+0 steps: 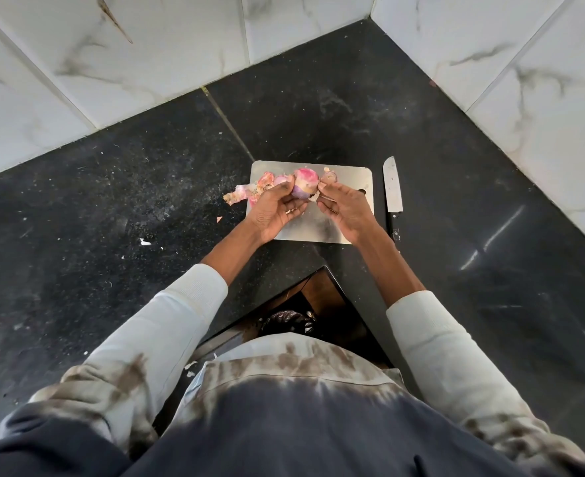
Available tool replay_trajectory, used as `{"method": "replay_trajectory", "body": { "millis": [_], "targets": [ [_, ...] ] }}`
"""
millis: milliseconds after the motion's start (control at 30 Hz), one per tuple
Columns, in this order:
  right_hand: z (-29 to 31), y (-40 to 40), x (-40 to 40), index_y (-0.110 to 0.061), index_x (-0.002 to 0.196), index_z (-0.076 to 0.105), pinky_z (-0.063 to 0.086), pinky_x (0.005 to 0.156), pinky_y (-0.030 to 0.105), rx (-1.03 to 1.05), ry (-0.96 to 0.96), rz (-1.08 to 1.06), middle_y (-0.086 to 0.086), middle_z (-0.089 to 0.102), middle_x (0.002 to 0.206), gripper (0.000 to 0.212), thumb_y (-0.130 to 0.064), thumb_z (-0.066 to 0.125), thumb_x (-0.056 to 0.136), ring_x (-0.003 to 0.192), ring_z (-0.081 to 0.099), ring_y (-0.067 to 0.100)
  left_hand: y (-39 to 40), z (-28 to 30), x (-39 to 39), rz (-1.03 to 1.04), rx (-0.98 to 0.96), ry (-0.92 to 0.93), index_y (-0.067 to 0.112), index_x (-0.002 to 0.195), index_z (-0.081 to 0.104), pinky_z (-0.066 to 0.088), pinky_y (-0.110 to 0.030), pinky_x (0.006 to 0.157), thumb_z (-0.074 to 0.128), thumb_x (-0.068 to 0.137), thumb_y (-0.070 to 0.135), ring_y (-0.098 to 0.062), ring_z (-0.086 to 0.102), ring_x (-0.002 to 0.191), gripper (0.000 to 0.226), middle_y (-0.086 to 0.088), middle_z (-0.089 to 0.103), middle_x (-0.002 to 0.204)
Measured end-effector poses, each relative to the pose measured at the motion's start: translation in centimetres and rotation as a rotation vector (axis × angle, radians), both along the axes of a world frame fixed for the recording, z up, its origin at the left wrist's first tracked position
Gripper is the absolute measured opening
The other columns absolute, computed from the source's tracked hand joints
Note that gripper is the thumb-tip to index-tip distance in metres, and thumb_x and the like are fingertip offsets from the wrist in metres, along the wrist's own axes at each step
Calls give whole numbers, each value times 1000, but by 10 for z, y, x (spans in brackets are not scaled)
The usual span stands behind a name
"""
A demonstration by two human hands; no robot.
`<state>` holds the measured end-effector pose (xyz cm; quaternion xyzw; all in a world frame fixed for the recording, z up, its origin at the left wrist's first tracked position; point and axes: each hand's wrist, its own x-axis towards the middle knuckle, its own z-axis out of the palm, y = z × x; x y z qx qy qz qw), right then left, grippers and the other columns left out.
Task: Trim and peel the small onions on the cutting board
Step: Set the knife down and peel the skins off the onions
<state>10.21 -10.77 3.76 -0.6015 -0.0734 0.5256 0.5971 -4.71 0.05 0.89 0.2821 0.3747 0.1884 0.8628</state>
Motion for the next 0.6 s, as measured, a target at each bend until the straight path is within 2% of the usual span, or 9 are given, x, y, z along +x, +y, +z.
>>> {"method": "replay_trajectory", "body": {
  "millis": [100, 233, 333, 433, 600],
  "targets": [
    [0, -1, -1, -7, 124, 72, 60, 97, 31, -4, -27, 25, 9, 75, 126, 29, -19, 74, 98, 117, 73, 22, 1, -5, 1, 7, -2, 17, 8, 120, 63, 60, -36, 92, 55, 110, 19, -22, 73, 92, 17, -12, 75, 101],
    [-3, -1, 0, -4, 123, 71, 62, 96, 34, -19, -54, -20, 12, 75, 123, 28, -10, 74, 96, 112, 75, 24, 2, -8, 2, 0, -5, 15, 7, 124, 61, 56, -40, 103, 56, 109, 21, -23, 74, 97, 20, -13, 73, 108],
    [-5, 0, 0, -5, 123, 71, 62, 94, 33, -35, -73, -36, 12, 75, 123, 27, -10, 73, 97, 111, 75, 23, 3, -8, 2, -15, 14, 3, 7, 128, 59, 56, -40, 104, 55, 110, 22, -20, 77, 93, 23, -12, 74, 108],
    [-6, 1, 1, -7, 119, 72, 62, 93, 31, -40, -44, -36, 11, 75, 121, 21, -13, 72, 99, 111, 74, 23, 4, -7, 3, -28, 24, -10, 8, 127, 60, 57, -40, 104, 55, 110, 22, -22, 77, 98, 22, -13, 74, 113],
    [-8, 1, 8, -4, 118, 73, 60, 87, 28, -54, -1, -38, 11, 76, 110, 20, -13, 71, 100, 98, 73, 17, 6, -11, 3, -24, 56, -5, 5, 133, 59, 61, -35, 97, 59, 108, 24, -22, 77, 100, 32, -17, 72, 123]
  ]
}}
